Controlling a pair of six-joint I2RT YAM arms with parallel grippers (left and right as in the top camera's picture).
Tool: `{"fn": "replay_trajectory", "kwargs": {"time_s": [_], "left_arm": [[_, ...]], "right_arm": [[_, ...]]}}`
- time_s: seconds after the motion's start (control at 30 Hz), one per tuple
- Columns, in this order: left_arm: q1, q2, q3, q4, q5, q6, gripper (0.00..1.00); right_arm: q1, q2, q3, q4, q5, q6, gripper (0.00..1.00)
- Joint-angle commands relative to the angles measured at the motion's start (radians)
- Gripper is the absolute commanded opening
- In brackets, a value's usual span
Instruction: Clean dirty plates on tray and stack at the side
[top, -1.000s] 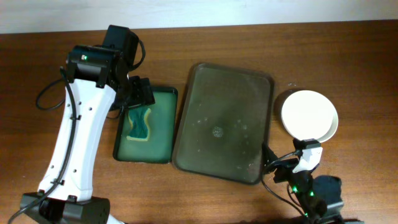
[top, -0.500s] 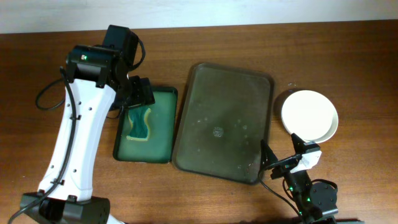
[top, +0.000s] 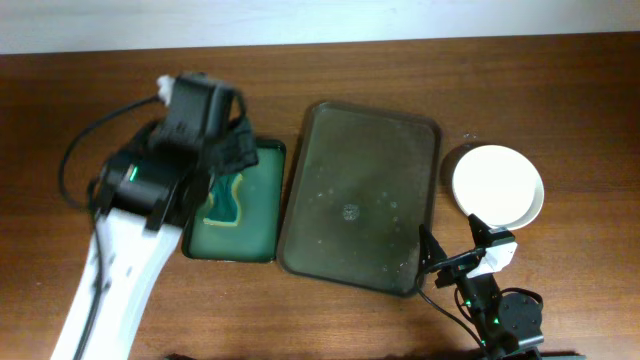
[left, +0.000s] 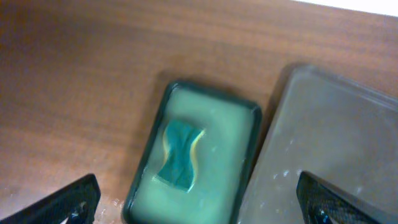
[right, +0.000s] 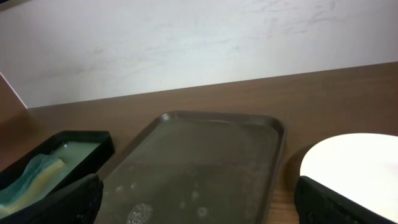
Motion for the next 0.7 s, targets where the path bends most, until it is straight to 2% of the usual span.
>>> {"fn": "replay_trajectory", "kwargs": {"time_s": [0.0,0.13,0.3,0.37,0.47,0.57,0.67], "left_arm": [[0.046,-0.230,-0.272,0.149,-0.030,0.017,0.99],[0.146,-0.656,-0.744,0.459,0.008,0.022,0.99],[0.291,-1.099,-1.174,0.661,0.139,0.036,0.99],[0.347,-1.236,-1.277,0.696,0.198,0.036,0.99],[0.407,-1.389,-1.396,0.726,0.238,0.035,0.99],[0.406,-1.386,-1.512,0.842,0.240,0.043,0.99],[0.403,-1.385,-1.527,0.901,0.237,0.051,0.99]], "right_arm": [[-0.001,-0.010,-0.009,0.002,0.013,0.006,0.98],[-0.001,-0.010,-0.009,0.002,0.013,0.006,0.98],[-0.001,-0.010,-0.009,0.002,0.013,0.006,0.98],[-0.001,-0.010,-0.009,0.002,0.013,0.006,0.98],[-0.001,-0.010,-0.009,0.002,0.013,0.006,0.98],[-0.001,-0.010,-0.009,0.002,0.013,0.006,0.98],[-0.001,-0.010,-0.009,0.002,0.013,0.006,0.98]]}}
